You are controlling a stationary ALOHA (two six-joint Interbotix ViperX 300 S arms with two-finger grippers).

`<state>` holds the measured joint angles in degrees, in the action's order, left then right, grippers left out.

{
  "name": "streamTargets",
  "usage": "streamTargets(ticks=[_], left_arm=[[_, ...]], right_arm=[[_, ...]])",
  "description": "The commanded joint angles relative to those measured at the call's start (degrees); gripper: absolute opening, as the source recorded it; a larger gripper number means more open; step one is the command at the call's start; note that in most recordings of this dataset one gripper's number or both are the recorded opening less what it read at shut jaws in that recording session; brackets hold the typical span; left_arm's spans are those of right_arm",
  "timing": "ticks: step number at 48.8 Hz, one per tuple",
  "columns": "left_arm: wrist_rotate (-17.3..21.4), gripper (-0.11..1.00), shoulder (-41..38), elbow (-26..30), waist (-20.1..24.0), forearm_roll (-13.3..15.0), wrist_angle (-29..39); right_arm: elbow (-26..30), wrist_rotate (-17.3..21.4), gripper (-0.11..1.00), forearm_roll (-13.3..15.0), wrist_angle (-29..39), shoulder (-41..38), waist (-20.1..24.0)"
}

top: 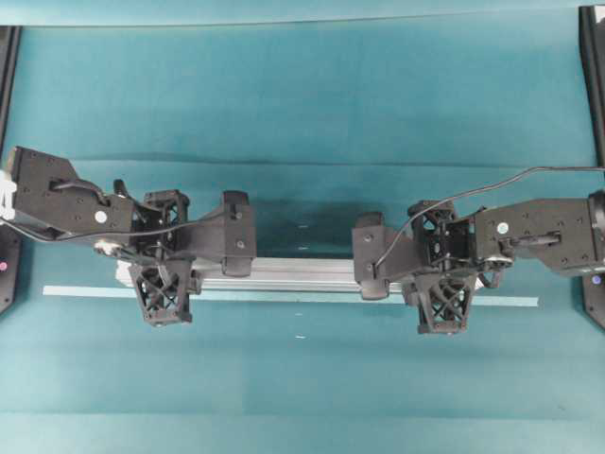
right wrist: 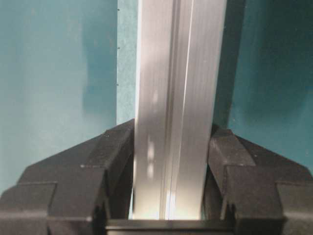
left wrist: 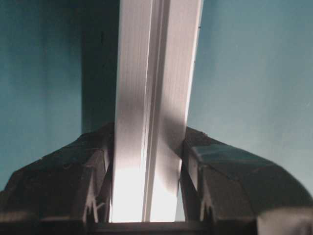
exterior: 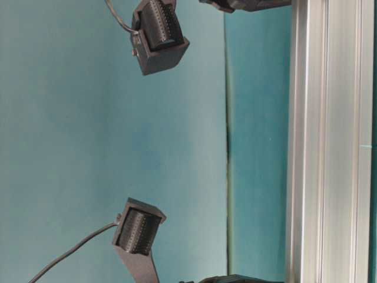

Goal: Lift the metal rail with both hands.
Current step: 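Hold the rail flat on the table with both grippers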

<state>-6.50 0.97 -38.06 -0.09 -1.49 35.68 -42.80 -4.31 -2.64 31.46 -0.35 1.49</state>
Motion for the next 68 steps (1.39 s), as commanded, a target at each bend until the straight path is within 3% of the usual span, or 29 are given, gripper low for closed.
streamTargets(ticks=[1,34,52,68], left_arm=[[-1.5,0.30,0.5,0.5,0.4,0.0,-1.1],[-0.9,0.30,-0.4,-0.2,0.4,0.0,-6.0],[1.8,0.30,-0.4,-0.4,0.3,0.0,-7.3],[1.9,0.30,-0.2,-0.8,0.4,0.0,-7.8]], right_arm=[[0.2,-0.1,0.39,-0.1,-0.6,-0.9,1.0],[-0.7,0.6,0.39,-0.2,-1.7,-2.4,1.0],[-0.8,5.9,0.38,-0.3,-2.9,-2.4,1.0],[-0.8,6.2,0.38,-0.3,-3.1,-2.4,1.9]])
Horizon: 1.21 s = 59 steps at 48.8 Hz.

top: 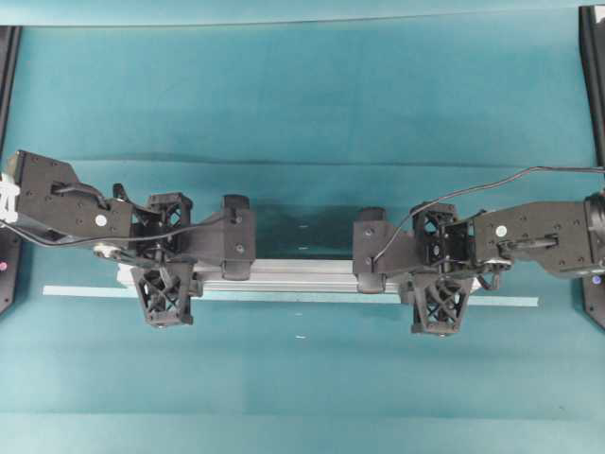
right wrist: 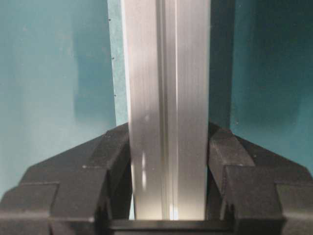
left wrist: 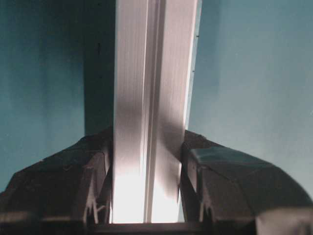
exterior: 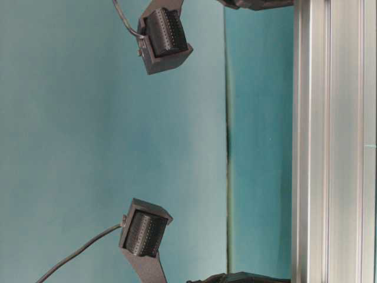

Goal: Lift the metal rail with both hands.
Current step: 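Hold the rail flat on the table with both grippers, then open both grippers and raise them away from the rail outward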

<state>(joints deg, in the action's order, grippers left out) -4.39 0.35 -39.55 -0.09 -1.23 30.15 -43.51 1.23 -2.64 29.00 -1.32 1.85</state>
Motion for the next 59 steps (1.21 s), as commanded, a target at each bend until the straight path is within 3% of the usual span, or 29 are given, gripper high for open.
streamTargets(ticks=[1,6,15,23,27,44,59], left_arm=[[-0.2,0.30,0.4,0.7,0.4,-0.3,-2.3],[-0.4,0.30,0.5,0.6,0.4,-0.3,-2.5],[-0.4,0.32,0.5,0.5,0.4,-0.3,-2.5],[-0.9,0.79,0.6,0.2,0.2,-0.3,-2.1],[-1.1,0.94,0.7,0.0,0.0,-0.3,-2.1],[-0.5,0.93,2.2,-0.1,-0.2,-0.3,-1.0],[0.0,0.94,12.4,-0.4,-0.2,-0.3,3.4]], right_arm=[[-0.1,0.6,0.38,-0.3,-0.6,-1.4,1.7],[0.0,0.8,0.41,-0.6,-0.5,-1.4,1.8],[-0.1,0.8,0.78,-1.4,-0.4,-1.5,2.2],[-0.2,0.9,0.91,-1.2,-0.7,-1.5,2.5],[-0.3,0.9,0.91,-1.0,-0.7,-1.5,2.5],[-0.1,1.0,0.93,-0.7,-1.1,-0.2,1.1],[-0.1,1.0,0.95,0.0,-0.1,10.1,-2.2]])
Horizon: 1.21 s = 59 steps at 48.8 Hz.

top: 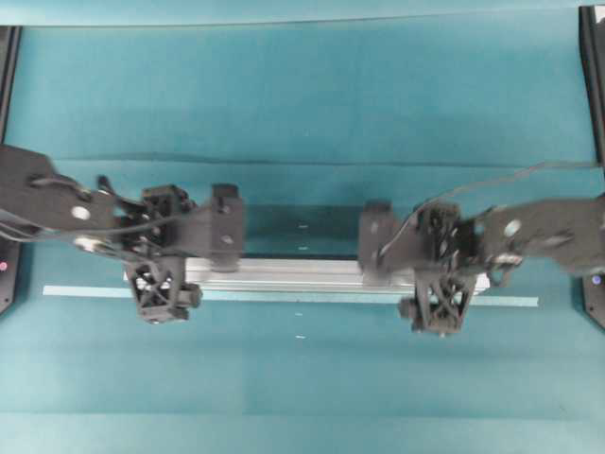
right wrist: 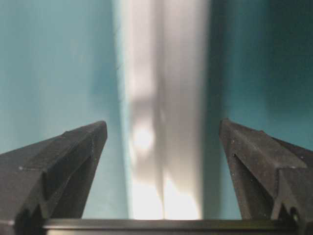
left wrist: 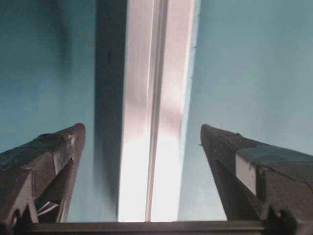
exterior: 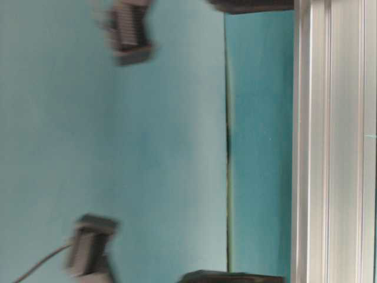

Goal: Lift the metal rail with both hands.
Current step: 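Open both grippers and raise them away from the rail outward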

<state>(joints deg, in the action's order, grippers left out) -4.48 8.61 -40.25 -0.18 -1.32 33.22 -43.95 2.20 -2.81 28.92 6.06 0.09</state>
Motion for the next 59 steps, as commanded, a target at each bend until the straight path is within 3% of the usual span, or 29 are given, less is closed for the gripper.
streamTargets(ticks=[1,20,45,59], left_arm=[[0.1,0.94,4.9,0.3,-0.1,-0.2,0.3],[1.0,0.94,16.6,-1.2,-0.1,-0.2,-0.6],[3.5,0.94,26.0,-4.6,-0.1,-0.2,-7.1],[3.4,0.94,32.3,-7.3,0.0,-0.2,-12.7]], right_arm=[[0.4,0.0,0.95,0.3,0.0,3.6,-0.6],[-1.2,-0.4,0.95,0.8,-1.5,18.5,-2.7],[-8.7,-0.3,0.95,0.8,-8.3,37.0,-2.8],[-10.3,-0.3,0.95,0.8,-8.5,41.3,-2.8]])
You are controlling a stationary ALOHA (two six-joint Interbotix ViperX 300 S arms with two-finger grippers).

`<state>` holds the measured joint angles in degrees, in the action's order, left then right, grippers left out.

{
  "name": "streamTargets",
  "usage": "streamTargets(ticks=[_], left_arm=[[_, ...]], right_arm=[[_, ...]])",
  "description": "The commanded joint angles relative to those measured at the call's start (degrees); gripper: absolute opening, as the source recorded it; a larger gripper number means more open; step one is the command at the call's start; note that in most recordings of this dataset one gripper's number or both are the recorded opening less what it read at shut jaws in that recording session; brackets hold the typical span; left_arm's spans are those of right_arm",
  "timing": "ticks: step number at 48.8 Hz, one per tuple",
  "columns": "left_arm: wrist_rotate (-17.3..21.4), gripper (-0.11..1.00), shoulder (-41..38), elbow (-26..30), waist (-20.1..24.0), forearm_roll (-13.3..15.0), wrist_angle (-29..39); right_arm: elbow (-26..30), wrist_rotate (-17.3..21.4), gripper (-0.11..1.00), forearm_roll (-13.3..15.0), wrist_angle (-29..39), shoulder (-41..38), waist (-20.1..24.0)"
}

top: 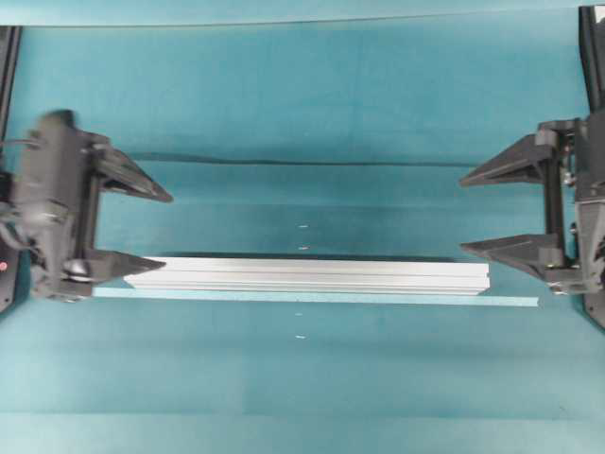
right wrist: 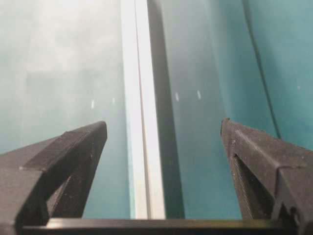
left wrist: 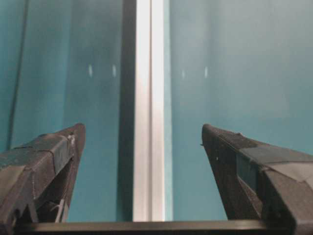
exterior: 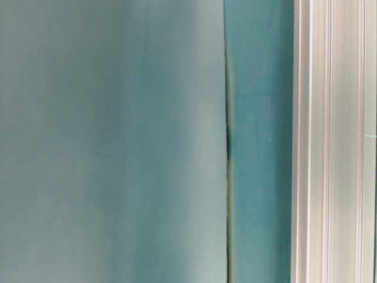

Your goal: Lift the metal rail with both hands.

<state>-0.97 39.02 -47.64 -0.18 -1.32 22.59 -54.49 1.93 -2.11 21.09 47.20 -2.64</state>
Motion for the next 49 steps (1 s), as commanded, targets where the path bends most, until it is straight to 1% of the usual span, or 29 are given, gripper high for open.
streamTargets(ticks=[1,5,16,49], left_arm=[[-0.2,0.94,2.4,-0.1,0.0,-0.2,-2.5],[-0.4,0.93,4.3,-0.7,0.0,-0.2,-4.0],[-0.8,0.93,7.1,-1.4,0.0,-0.2,-4.1],[-0.9,0.93,7.3,-1.5,0.0,-0.2,-4.1]], right_arm=[[0.3,0.0,0.95,0.1,-0.7,0.3,-0.1],[0.3,0.1,0.95,0.1,-0.8,0.4,-0.1],[0.3,0.1,0.95,0.1,-0.9,0.4,-0.1],[0.3,0.4,0.95,0.0,-2.2,0.4,0.0]])
